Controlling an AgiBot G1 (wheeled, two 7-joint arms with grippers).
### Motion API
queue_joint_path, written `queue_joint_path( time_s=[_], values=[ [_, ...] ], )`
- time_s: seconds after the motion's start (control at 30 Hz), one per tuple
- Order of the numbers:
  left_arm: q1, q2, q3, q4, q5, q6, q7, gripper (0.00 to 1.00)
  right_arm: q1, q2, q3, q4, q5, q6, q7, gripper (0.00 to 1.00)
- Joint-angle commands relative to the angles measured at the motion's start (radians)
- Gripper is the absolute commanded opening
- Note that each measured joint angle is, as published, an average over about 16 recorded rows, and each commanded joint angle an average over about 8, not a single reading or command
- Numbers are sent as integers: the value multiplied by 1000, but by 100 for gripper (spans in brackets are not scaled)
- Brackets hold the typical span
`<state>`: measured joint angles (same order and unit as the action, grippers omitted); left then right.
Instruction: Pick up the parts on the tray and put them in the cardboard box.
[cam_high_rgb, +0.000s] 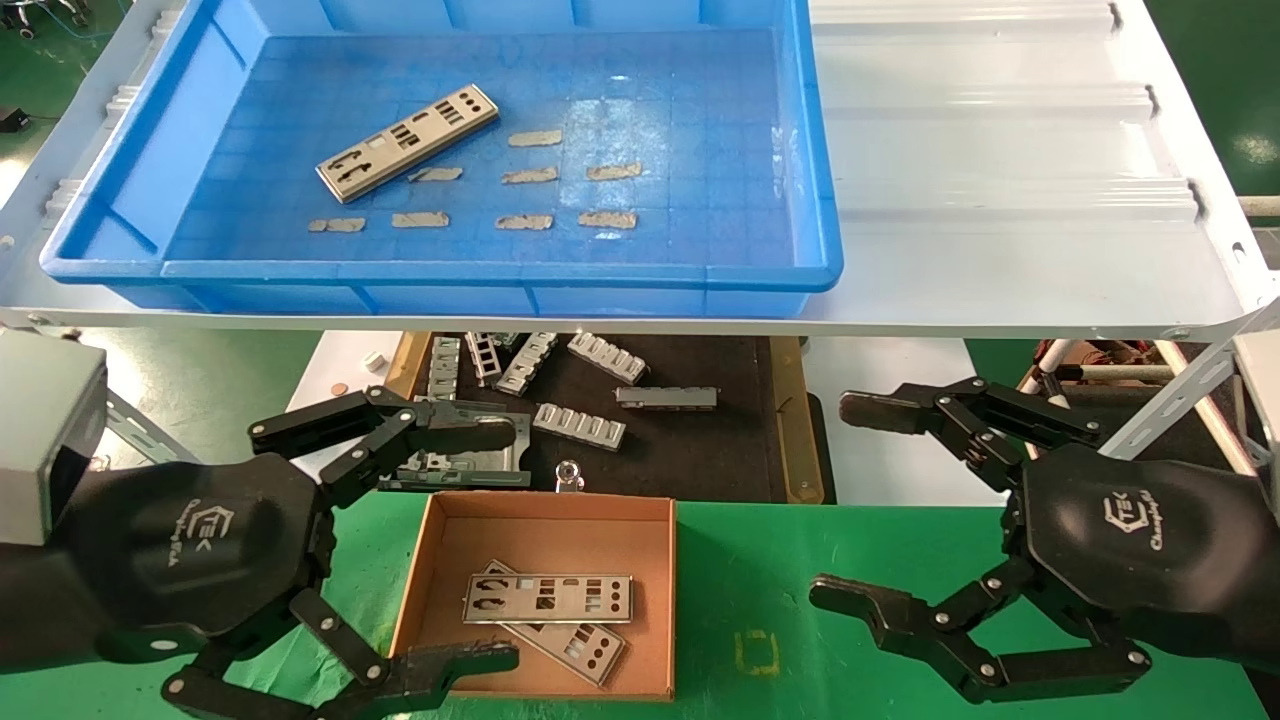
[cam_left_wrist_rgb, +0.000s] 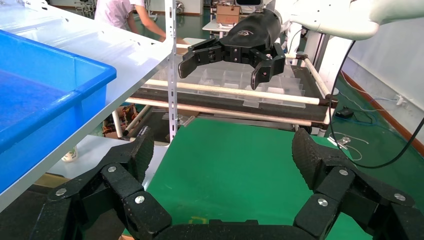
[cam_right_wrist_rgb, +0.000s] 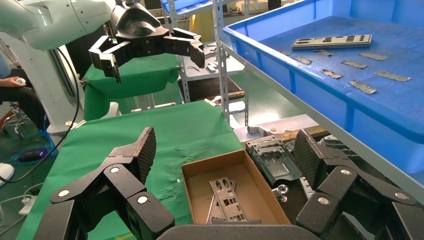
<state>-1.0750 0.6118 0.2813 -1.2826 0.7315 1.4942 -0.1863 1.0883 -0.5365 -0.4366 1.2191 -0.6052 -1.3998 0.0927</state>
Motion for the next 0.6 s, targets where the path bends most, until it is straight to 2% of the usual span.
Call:
queue_joint_path(
  time_s=[0.03, 0.6],
  values=[
    [0, 0, 0, 0, 0, 0, 0, 100, 0, 0, 0, 0, 0, 0, 0, 100],
    [0, 0, 0, 0, 0, 0, 0, 100, 0, 0, 0, 0, 0, 0, 0, 100]
  ],
)
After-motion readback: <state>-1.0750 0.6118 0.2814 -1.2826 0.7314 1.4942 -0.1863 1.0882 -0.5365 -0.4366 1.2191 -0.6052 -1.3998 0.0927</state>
